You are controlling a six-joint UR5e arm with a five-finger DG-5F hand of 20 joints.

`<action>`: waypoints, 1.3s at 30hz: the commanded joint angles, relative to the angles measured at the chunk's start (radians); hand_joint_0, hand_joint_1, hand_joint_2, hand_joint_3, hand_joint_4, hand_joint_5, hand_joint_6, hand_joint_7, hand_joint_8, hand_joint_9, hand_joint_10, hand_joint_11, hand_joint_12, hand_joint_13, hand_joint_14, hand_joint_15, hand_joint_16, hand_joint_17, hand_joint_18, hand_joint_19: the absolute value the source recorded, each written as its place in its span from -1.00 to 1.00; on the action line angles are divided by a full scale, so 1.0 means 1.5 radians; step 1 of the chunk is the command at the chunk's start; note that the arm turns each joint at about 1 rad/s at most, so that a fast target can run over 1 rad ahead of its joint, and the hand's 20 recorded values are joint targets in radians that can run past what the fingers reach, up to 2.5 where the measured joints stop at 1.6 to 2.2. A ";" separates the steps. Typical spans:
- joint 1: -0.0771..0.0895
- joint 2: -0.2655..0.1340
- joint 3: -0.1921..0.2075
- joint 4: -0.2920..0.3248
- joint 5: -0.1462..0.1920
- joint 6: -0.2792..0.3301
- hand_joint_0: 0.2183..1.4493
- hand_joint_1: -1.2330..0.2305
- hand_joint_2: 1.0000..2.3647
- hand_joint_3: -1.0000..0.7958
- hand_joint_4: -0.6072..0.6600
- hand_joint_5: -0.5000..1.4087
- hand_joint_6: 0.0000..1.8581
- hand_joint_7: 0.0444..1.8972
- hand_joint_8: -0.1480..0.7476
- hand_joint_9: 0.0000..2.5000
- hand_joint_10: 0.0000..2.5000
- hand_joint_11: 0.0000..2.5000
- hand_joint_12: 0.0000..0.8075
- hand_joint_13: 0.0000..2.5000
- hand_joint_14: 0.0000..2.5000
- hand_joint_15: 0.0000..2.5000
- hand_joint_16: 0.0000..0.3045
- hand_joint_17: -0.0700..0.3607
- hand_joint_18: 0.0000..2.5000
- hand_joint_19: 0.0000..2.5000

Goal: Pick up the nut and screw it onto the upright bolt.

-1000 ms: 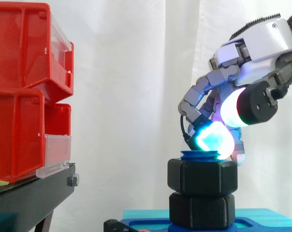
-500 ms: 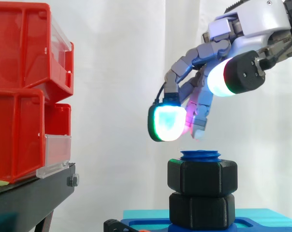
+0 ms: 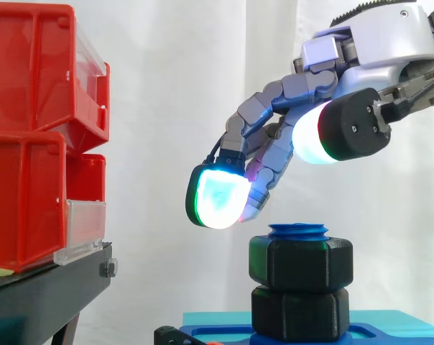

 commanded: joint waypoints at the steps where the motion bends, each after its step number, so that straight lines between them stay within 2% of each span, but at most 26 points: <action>1: 0.007 0.000 -0.007 -0.007 0.004 0.000 -0.57 0.26 -1.00 -0.44 0.23 -0.59 -0.46 -0.35 -0.25 -0.41 -1.00 -1.00 -0.45 -0.52 -1.00 -1.00 -0.86 -0.45 -0.82 -1.00; 7: 0.011 0.000 -0.012 -0.010 0.008 0.000 -0.57 0.26 -1.00 -0.44 0.24 -0.57 -0.46 -0.28 -0.24 -0.41 -1.00 -1.00 -0.44 -0.52 -1.00 -1.00 -0.86 -0.45 -0.83 -1.00; 13: 0.010 0.000 -0.012 -0.018 0.008 0.000 -0.56 0.27 -1.00 -0.44 0.25 -0.56 -0.46 -0.23 -0.23 -0.42 -1.00 -1.00 -0.43 -0.52 -1.00 -1.00 -0.86 -0.45 -0.83 -1.00; 23: 0.010 0.000 -0.012 -0.024 0.008 0.000 -0.54 0.27 -1.00 -0.44 0.33 -0.52 -0.46 -0.02 -0.21 -0.40 -1.00 -1.00 -0.44 -0.50 -1.00 -1.00 -0.86 -0.46 -0.81 -1.00; 28: 0.007 0.000 -0.012 -0.025 0.008 0.000 -0.51 0.26 -1.00 -0.44 0.32 -0.49 -0.46 0.19 -0.18 -0.31 -1.00 -1.00 -0.49 -0.43 -1.00 -1.00 -0.87 -0.47 -0.72 -1.00; 35: 0.004 0.000 -0.013 -0.031 0.007 0.000 -0.48 0.24 -1.00 -0.44 0.28 -0.46 -0.46 0.31 -0.15 -0.20 -1.00 -1.00 -0.54 -0.35 -1.00 -1.00 -0.89 -0.50 -0.62 -0.97; 39: 0.003 0.000 -0.012 -0.036 0.007 0.000 -0.46 0.22 -1.00 -0.44 0.15 -0.43 -0.46 0.42 -0.13 -0.08 -1.00 -1.00 -0.60 -0.26 -1.00 -1.00 -0.90 -0.52 -0.51 -0.92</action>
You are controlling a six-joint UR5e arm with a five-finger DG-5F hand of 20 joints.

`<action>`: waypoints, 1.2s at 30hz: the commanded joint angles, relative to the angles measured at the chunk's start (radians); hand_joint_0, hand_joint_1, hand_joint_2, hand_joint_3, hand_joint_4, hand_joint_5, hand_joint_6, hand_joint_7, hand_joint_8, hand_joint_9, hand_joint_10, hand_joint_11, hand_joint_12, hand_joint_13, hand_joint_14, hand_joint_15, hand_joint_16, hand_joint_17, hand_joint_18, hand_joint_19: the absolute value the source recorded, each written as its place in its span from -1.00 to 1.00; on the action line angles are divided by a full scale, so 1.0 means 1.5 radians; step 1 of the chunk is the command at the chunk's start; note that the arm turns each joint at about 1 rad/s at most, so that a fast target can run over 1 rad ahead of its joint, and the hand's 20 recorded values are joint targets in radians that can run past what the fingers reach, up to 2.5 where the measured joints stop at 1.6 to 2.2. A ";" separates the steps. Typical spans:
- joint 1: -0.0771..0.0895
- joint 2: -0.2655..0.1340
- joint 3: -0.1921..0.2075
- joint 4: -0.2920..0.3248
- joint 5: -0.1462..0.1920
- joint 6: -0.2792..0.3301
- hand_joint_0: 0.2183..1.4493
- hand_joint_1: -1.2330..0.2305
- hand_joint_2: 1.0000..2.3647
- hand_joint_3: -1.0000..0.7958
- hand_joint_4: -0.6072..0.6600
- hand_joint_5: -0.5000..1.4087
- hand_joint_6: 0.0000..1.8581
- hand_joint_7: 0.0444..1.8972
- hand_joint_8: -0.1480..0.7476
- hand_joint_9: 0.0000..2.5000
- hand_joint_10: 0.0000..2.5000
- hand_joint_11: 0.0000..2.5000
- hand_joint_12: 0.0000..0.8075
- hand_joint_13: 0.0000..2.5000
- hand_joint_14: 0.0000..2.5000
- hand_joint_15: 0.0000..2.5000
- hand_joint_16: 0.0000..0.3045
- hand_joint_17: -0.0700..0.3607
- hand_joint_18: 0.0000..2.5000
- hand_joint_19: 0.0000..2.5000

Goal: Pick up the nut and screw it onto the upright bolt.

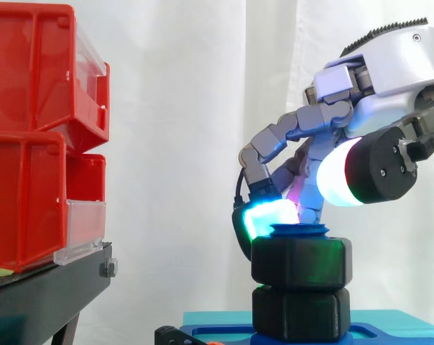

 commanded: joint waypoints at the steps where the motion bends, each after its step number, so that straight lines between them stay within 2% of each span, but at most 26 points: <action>1: -0.001 0.000 0.000 -0.004 0.000 0.000 -0.46 0.21 -1.00 -0.44 0.14 -0.42 -0.46 0.43 -0.14 -0.06 -1.00 -1.00 -0.61 -0.24 -1.00 -1.00 -0.90 -0.52 -0.48 -0.91; 5: -0.004 0.000 -0.001 -0.008 0.000 0.004 -0.45 0.19 -1.00 -0.44 0.11 -0.40 -0.46 0.59 -0.12 0.01 -1.00 -1.00 -0.64 -0.20 -1.00 -1.00 -0.91 -0.53 -0.41 -0.88; 7: -0.006 0.000 0.000 -0.010 -0.003 0.004 -0.45 0.19 -1.00 -0.44 0.09 -0.41 -0.38 0.47 -0.14 0.07 -1.00 -1.00 -0.67 -0.13 -1.00 -1.00 -0.93 -0.56 -0.33 -0.84; 12: -0.009 0.000 0.000 -0.017 -0.004 0.004 -0.45 0.18 -1.00 -0.44 0.09 -0.40 -0.36 0.40 -0.13 0.19 -1.00 -1.00 -0.71 -0.07 -1.00 -1.00 -0.94 -0.58 -0.27 -0.82; 14: -0.010 0.000 0.000 -0.018 -0.004 0.004 -0.45 0.18 -1.00 -0.44 0.10 -0.40 -0.38 0.44 -0.14 0.19 -1.00 -1.00 -0.71 -0.07 -1.00 -1.00 -0.94 -0.58 -0.26 -0.81; 16: -0.010 0.000 0.000 -0.016 -0.004 0.004 -0.45 0.18 -1.00 -0.44 0.12 -0.40 -0.46 0.59 -0.12 0.17 -1.00 -1.00 -0.69 -0.10 -1.00 -1.00 -0.93 -0.56 -0.29 -0.82; 20: -0.012 0.000 0.000 -0.015 -0.005 0.004 -0.46 0.19 -1.00 -0.44 0.18 -0.44 -0.46 0.44 -0.12 0.11 -1.00 -1.00 -0.66 -0.15 -1.00 -1.00 -0.91 -0.53 -0.34 -0.83; 25: -0.016 0.000 0.016 -0.019 -0.010 0.003 -0.48 0.20 -1.00 -0.44 0.28 -0.50 -0.46 0.13 -0.12 0.04 -1.00 -1.00 -0.64 -0.18 -1.00 -1.00 -0.90 -0.51 -0.37 -0.84; 29: -0.021 0.000 0.032 -0.031 -0.014 0.001 -0.49 0.20 -1.00 -0.44 0.32 -0.52 -0.46 0.04 -0.13 0.01 -1.00 -1.00 -0.62 -0.20 -1.00 -1.00 -0.89 -0.50 -0.39 -0.85; 36: -0.024 0.000 0.032 -0.028 -0.014 0.001 -0.51 0.20 -1.00 -0.44 0.28 -0.54 -0.46 -0.14 -0.17 -0.06 -1.00 -1.00 -0.59 -0.24 -1.00 -1.00 -0.87 -0.47 -0.45 -0.86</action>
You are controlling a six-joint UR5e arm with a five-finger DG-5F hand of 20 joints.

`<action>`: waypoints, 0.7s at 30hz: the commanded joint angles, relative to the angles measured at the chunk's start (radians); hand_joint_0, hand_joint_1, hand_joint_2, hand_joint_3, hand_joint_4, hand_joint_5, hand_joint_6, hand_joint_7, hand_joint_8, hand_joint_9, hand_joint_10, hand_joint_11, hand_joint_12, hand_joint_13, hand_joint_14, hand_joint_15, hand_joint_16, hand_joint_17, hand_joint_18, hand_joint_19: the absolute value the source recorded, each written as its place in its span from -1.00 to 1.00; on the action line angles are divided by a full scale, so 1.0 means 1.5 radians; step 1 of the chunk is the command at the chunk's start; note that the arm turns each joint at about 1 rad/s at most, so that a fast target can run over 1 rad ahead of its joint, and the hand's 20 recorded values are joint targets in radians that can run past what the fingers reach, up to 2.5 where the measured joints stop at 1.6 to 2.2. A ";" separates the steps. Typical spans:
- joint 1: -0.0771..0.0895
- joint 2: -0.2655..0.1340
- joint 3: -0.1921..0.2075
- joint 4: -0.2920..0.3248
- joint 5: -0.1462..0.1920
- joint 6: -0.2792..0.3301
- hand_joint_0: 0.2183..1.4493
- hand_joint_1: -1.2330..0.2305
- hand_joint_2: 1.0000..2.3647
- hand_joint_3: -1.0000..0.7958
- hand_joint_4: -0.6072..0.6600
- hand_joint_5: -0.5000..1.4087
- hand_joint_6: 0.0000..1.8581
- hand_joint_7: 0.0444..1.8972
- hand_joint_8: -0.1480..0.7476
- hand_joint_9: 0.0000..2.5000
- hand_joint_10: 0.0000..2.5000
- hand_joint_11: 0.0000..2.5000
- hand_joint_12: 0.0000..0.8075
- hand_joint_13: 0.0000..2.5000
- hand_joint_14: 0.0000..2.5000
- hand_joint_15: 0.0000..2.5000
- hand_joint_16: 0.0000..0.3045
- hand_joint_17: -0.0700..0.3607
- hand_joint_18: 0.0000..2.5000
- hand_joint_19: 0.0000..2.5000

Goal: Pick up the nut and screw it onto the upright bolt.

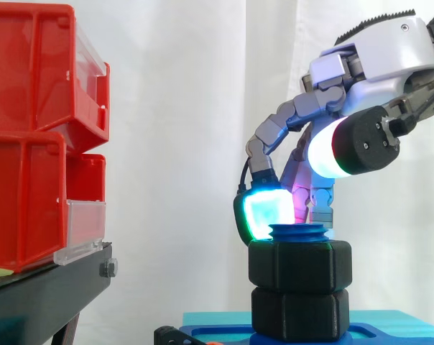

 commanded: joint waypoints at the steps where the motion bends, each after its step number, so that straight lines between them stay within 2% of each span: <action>1: -0.001 0.000 0.001 0.004 0.000 0.000 -0.51 0.20 -1.00 -0.44 0.26 -0.55 -0.46 -0.17 -0.17 -0.06 -1.00 -1.00 -0.59 -0.25 -1.00 -1.00 -0.87 -0.47 -0.47 -0.86; 4: -0.001 0.000 0.001 0.012 0.000 0.000 -0.52 0.20 -1.00 -0.44 0.25 -0.56 -0.46 -0.24 -0.19 -0.08 -1.00 -1.00 -0.59 -0.26 -1.00 -1.00 -0.87 -0.47 -0.49 -0.87; 10: 0.006 0.000 0.000 0.030 0.003 0.002 -0.54 0.21 -1.00 -0.44 0.22 -0.58 -0.46 -0.37 -0.24 -0.22 -1.00 -1.00 -0.56 -0.37 -1.00 -1.00 -0.86 -0.45 -0.61 -0.93; 16: 0.019 0.000 -0.030 0.061 0.005 0.012 -0.57 0.23 -1.00 -0.44 0.20 -0.60 -0.46 -0.41 -0.25 -0.36 -1.00 -1.00 -0.49 -0.49 -1.00 -1.00 -0.85 -0.44 -0.76 -1.00; 21: 0.024 0.000 -0.038 0.073 0.013 0.016 -0.60 0.26 -1.00 -0.44 0.17 -0.62 -0.46 -0.44 -0.28 -0.48 -1.00 -1.00 -0.41 -0.64 -1.00 -1.00 -0.82 -0.39 -1.00 -1.00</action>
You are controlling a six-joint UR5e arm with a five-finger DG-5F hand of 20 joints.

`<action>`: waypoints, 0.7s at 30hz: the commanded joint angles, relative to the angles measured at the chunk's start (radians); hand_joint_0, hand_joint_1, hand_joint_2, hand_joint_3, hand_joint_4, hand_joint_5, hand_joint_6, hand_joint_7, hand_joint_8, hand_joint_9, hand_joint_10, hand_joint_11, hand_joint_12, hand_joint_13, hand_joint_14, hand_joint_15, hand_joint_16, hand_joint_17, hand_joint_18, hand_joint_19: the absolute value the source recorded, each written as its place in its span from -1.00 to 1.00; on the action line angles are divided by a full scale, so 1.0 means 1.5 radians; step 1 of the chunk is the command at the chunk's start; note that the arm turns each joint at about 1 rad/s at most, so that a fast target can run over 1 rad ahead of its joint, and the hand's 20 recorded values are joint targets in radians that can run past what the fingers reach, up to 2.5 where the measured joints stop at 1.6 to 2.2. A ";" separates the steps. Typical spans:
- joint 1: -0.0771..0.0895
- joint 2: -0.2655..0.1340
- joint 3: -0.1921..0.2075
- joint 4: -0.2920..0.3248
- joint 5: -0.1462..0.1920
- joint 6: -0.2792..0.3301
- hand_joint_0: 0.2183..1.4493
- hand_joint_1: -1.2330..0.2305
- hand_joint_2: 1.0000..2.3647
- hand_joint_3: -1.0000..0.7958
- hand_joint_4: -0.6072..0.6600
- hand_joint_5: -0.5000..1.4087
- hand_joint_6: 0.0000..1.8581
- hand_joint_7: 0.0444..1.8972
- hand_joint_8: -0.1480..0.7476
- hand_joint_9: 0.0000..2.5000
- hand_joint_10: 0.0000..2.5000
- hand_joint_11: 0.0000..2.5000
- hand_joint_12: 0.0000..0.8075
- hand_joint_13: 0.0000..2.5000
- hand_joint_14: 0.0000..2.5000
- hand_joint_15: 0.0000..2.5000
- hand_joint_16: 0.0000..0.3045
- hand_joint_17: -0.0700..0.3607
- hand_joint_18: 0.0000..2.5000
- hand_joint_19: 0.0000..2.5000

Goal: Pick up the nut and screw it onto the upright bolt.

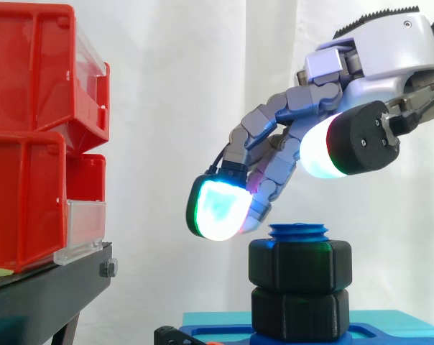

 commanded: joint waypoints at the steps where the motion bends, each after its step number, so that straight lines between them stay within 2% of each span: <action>1: 0.004 0.000 -0.007 0.009 0.006 0.003 -0.62 0.27 -1.00 -0.44 0.16 -0.63 -0.46 -0.46 -0.30 -0.53 -1.00 -1.00 -0.37 -0.69 -1.00 -1.00 -0.80 -0.35 -1.00 -1.00; 8: 0.005 0.000 -0.006 -0.002 0.008 0.003 -0.68 0.35 -1.00 -0.44 0.11 -0.66 -0.46 -0.50 -0.36 -0.76 -1.00 -1.00 -0.27 -0.86 -1.00 -1.00 -0.73 -0.25 -1.00 -1.00; 14: 0.005 0.000 -0.007 -0.003 0.008 0.003 -0.68 0.37 -1.00 -0.44 0.17 -0.64 -0.46 -0.46 -0.34 -0.79 -1.00 -1.00 -0.26 -0.87 -1.00 -1.00 -0.72 -0.24 -1.00 -1.00; 21: 0.005 0.000 -0.007 -0.012 0.009 0.003 -0.65 0.35 -1.00 -0.44 0.27 -0.56 -0.46 -0.15 -0.26 -0.71 -1.00 -1.00 -0.26 -0.78 -1.00 -1.00 -0.76 -0.29 -1.00 -1.00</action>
